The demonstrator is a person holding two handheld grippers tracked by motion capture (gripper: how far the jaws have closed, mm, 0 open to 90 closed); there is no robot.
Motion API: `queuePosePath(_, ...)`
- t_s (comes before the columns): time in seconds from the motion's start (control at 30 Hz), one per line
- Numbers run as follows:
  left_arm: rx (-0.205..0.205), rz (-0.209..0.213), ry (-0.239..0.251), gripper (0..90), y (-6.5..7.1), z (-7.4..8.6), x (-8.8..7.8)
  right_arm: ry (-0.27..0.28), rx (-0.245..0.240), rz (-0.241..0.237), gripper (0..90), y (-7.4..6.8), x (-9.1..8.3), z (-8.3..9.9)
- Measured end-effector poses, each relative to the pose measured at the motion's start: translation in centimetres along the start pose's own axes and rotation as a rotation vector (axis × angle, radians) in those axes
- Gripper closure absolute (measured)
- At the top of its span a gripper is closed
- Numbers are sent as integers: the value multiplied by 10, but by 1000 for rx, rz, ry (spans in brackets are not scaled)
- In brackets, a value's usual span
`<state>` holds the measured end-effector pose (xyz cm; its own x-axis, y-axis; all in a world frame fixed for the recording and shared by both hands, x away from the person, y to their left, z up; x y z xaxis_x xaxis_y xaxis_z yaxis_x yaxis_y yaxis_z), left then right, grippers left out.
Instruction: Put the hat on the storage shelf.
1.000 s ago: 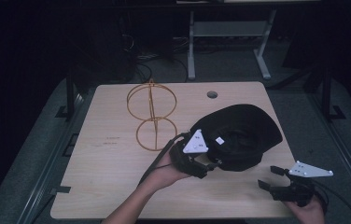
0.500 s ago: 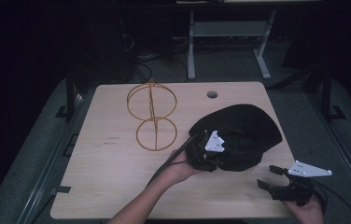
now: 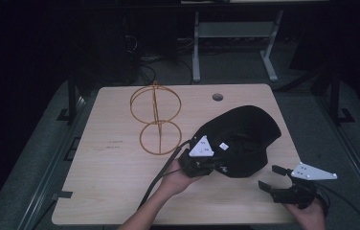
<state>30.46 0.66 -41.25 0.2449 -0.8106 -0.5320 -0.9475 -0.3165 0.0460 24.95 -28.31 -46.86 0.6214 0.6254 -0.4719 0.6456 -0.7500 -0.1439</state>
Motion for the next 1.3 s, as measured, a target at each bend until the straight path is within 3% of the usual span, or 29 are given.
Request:
queuePosePath(0.1, -17, 21, 23, 827, 0, 1, -8, 18, 9, -5, 157, -1, 1, -5)
queuePosePath(0.3, -22, 53, 67, 850, 2, -2, -22, 6, -32, -3, 147, 1, 7, -14)
queuePosePath(0.63, -21, 88, 78, 853, 3, -1, -24, 23, 30, -51, 162, 13, 21, -22)
queuePosePath(0.73, -20, 85, 83, 853, 1, 0, -24, 38, 47, -79, 270, 18, 29, -22)
queuePosePath(0.77, -28, 96, 88, 854, 1, 2, -23, 52, 41, -103, 407, 18, 32, -22)
queuePosePath(0.83, -31, 95, 88, 854, 1, 3, -24, 63, 30, -100, 441, 18, 34, -21)
queuePosePath(0.9, -39, 97, 94, 854, 0, 5, -24, 57, 4, -94, 600, 17, 38, -20)
queuePosePath(1.07, -30, 84, 94, 853, -1, 9, -27, 58, -17, -81, 810, 13, 41, -20)
queuePosePath(1.3, 14, 44, 64, 804, 3, 12, -34, 70, -22, -81, 856, 8, 33, -19)
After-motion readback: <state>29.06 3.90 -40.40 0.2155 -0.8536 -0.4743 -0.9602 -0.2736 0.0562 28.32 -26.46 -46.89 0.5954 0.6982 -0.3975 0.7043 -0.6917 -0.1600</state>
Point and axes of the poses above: each handheld gripper's, and its own axes: x roughly forward along the jaws, z roughly out of its underside, y roughly to its right, the point moved 3 cm from there along x, roughly forward along the jaws
